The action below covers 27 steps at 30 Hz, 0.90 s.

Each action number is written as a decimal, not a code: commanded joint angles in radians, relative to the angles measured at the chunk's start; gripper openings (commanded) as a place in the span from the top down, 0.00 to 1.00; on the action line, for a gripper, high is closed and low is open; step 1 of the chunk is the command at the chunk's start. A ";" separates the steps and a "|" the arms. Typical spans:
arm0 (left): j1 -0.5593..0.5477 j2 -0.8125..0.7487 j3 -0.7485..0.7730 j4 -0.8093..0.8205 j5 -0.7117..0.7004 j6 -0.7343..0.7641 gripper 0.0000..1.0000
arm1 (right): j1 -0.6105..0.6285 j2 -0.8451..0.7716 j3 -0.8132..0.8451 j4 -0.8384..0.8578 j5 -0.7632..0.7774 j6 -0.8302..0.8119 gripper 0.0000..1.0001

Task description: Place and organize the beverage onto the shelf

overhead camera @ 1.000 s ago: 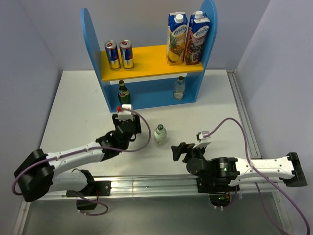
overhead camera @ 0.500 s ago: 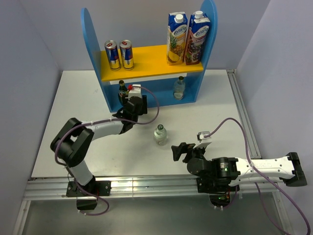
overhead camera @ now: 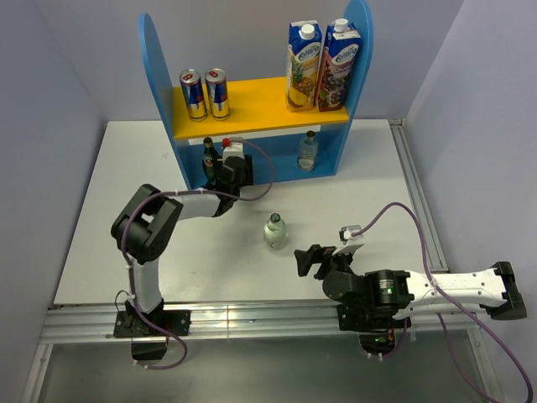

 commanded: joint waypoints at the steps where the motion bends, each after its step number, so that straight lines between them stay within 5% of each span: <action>1: 0.038 0.011 0.112 0.166 -0.025 -0.004 1.00 | 0.007 -0.009 -0.006 0.032 0.042 -0.003 0.00; 16: 0.104 0.080 0.163 0.141 -0.047 -0.004 1.00 | 0.011 0.004 -0.003 0.030 0.045 0.000 0.00; 22: 0.104 0.053 0.145 0.126 -0.036 0.001 0.61 | 0.010 0.017 0.000 0.029 0.047 -0.001 0.00; 23: 0.104 0.050 0.143 0.119 -0.036 -0.001 0.47 | 0.010 0.017 0.002 0.030 0.047 0.000 0.00; 27: 0.102 0.037 0.137 0.103 -0.030 -0.006 0.29 | 0.010 0.013 -0.001 0.029 0.047 0.002 0.00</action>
